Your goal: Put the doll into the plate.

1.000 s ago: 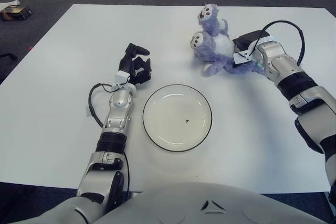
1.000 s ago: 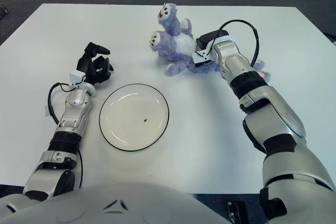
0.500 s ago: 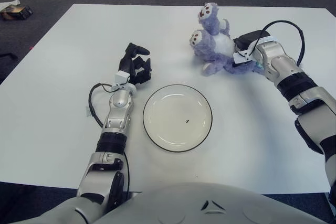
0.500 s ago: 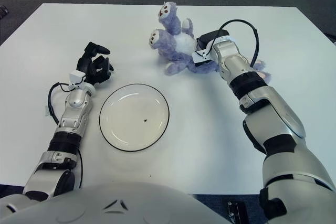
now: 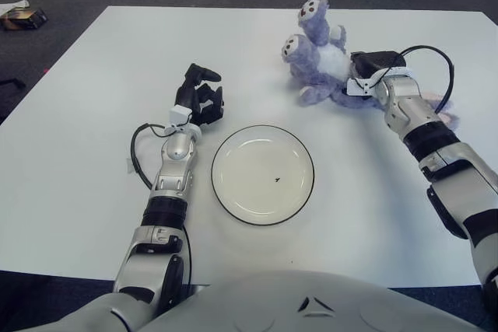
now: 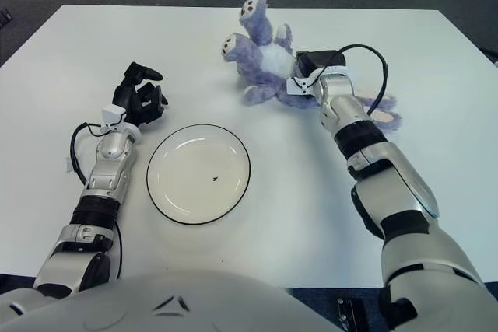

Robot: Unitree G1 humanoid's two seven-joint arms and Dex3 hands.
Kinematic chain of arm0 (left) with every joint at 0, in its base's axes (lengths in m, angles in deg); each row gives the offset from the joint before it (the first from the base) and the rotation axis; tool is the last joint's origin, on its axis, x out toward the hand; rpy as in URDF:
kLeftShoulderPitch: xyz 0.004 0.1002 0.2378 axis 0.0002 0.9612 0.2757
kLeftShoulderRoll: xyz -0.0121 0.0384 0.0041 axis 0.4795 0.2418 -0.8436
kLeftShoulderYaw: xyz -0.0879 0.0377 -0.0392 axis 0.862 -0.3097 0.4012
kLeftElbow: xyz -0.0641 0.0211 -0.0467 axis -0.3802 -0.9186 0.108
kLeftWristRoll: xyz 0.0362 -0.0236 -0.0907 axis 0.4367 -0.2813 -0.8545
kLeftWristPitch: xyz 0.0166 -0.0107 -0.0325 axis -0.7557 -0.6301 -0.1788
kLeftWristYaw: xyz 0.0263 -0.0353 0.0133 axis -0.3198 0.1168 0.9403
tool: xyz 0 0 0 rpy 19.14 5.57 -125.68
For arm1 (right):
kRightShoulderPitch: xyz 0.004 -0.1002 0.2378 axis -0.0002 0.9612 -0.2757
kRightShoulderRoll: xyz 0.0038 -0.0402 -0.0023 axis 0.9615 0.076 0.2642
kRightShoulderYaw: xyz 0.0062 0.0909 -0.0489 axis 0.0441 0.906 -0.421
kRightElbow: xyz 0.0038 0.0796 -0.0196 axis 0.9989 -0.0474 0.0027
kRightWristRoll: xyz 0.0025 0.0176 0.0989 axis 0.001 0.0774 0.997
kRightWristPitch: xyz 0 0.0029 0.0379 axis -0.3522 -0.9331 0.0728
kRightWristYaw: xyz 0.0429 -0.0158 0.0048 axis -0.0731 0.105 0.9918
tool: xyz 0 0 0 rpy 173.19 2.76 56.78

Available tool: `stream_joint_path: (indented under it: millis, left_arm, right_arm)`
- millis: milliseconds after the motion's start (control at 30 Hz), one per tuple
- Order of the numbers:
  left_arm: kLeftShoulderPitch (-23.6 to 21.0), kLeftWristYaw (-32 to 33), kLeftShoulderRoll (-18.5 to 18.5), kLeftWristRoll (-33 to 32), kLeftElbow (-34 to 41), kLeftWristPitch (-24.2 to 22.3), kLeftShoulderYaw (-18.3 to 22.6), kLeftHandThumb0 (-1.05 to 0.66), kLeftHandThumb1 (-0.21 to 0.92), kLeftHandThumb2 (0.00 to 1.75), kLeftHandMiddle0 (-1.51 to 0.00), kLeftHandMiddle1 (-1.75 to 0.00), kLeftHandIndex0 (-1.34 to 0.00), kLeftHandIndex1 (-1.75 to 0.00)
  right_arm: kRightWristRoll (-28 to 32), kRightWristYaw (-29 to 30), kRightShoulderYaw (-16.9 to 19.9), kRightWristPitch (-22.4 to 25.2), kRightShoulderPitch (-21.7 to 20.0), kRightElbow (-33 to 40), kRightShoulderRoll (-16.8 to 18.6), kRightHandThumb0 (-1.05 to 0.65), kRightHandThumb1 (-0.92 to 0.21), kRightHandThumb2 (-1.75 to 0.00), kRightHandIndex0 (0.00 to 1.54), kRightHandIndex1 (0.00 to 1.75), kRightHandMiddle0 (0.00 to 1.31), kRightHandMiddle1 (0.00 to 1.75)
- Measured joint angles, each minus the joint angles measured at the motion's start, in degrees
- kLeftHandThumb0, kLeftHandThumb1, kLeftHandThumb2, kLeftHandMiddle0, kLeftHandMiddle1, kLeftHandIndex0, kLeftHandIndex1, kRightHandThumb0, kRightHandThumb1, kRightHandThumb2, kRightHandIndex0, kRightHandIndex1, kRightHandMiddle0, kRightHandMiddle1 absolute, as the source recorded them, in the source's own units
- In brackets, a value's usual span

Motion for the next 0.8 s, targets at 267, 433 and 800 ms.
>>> stream_joint_path:
  millis: [267,433,800]
  left_arm:
    - [0.00,0.00,0.00,0.00,-0.01,0.00,0.01,-0.38,0.68,0.84,-0.70,-1.75,-0.35,-1.75]
    - [0.02,0.00,0.00,0.00,-0.03,0.00,0.01,-0.38,0.68,0.85,-0.70,-1.75,-0.35,-1.75]
    - [0.01,0.00,0.05,-0.02,-0.30,0.00,0.21,-0.38,0.67,0.85,-0.70,-1.75,-0.35,-1.75]
  right_arm:
    - [0.38,1.02,1.15,-1.10,0.73,0.04,-0.14,-0.43,-0.42,-1.18,0.85,1.75,0.52,1.75]
    - [0.52,1.14,1.66,-1.43,0.94,0.06,-0.14,-0.43,-0.42,-1.18,0.84,1.75,0.52,1.75]
    - [7.48,2.61,7.14,-7.22,2.83,-0.05,-0.76,-0.43,-0.42,-1.18,0.81,1.75,0.52,1.75]
